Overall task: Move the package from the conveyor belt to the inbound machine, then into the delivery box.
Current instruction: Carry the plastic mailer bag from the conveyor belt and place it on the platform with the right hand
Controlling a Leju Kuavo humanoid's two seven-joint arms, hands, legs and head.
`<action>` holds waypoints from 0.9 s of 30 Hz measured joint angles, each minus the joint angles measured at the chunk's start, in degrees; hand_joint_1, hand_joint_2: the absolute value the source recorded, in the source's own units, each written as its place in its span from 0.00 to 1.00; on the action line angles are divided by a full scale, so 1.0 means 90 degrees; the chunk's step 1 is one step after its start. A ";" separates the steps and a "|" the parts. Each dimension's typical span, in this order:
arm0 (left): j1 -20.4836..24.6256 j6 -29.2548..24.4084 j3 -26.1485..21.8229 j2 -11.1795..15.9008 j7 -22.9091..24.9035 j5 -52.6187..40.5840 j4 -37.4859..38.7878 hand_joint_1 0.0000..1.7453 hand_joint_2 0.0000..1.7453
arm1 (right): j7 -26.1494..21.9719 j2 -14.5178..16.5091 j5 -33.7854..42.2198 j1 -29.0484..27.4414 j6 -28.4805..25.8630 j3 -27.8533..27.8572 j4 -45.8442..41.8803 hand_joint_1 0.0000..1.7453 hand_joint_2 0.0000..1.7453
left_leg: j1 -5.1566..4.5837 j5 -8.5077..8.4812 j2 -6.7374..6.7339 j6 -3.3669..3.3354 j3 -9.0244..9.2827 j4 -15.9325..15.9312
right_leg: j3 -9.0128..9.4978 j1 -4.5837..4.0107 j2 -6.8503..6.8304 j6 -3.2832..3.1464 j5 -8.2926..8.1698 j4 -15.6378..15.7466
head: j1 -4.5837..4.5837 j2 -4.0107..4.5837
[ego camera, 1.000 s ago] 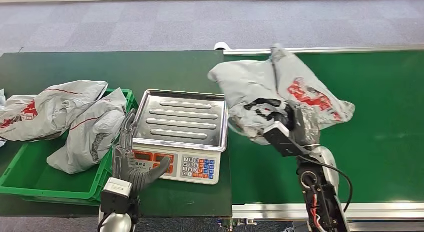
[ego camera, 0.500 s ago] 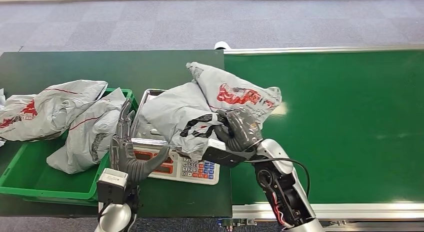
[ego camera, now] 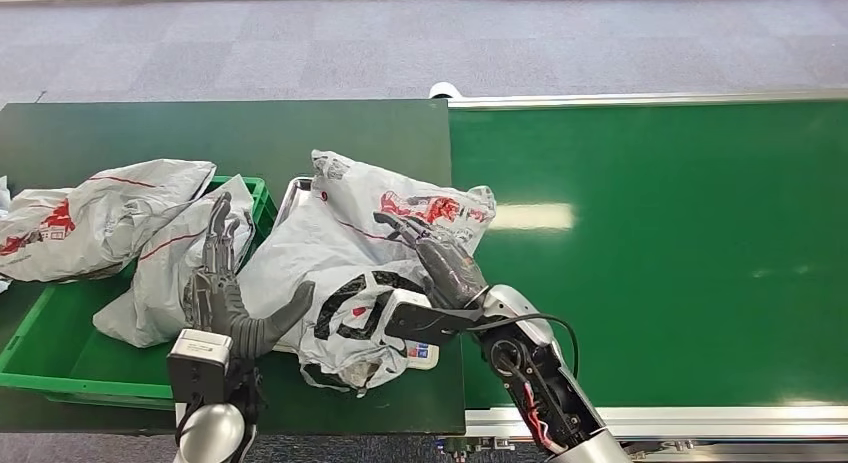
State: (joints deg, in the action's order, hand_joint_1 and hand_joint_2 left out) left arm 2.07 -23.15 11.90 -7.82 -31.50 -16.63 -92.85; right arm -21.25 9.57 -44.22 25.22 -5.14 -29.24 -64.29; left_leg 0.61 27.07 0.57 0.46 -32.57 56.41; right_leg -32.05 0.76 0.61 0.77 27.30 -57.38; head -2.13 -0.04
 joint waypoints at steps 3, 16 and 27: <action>-0.0085 0.0041 -0.0047 0.0000 0.0067 -0.0132 -0.0098 0.00 1.00 | -0.0010 -0.0051 0.0369 -0.0261 -0.0083 0.0084 -0.0468 0.00 1.00 | 0.0000 0.0000 0.0000 0.0000 0.0000 0.0000 | -0.0002 0.0000 0.0000 0.0000 0.0000 0.0001 | -0.0001 0.0000; -0.0087 0.0569 0.0032 0.0002 0.0821 -0.0581 -0.0007 0.00 1.00 | -0.0455 -0.0246 0.2349 -0.1498 0.0583 0.0706 -0.2268 0.00 1.00 | 0.0000 0.0001 -0.0001 0.0000 0.0001 0.0000 | -0.0002 0.0000 -0.0001 -0.0001 0.0000 0.0002 | 0.0001 0.0000; 0.0118 0.1052 0.0246 0.0009 0.1472 -0.1054 0.0380 0.00 1.00 | -0.0714 -0.0256 0.2871 -0.1884 0.0778 0.0960 -0.2712 0.00 1.00 | 0.0000 0.0001 -0.0005 0.0000 0.0001 0.0000 | -0.0004 0.0000 -0.0003 0.0000 0.0000 0.0002 | -0.0001 0.0000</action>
State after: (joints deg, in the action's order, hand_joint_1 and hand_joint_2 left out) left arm 3.13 -13.68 14.12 -7.74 -18.25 -26.11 -89.43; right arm -27.67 7.27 -18.38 8.26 1.86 -20.60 -88.69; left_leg 0.61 27.07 0.53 0.46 -32.56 56.42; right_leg -32.09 0.76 0.59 0.77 27.30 -57.36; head -2.13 -0.04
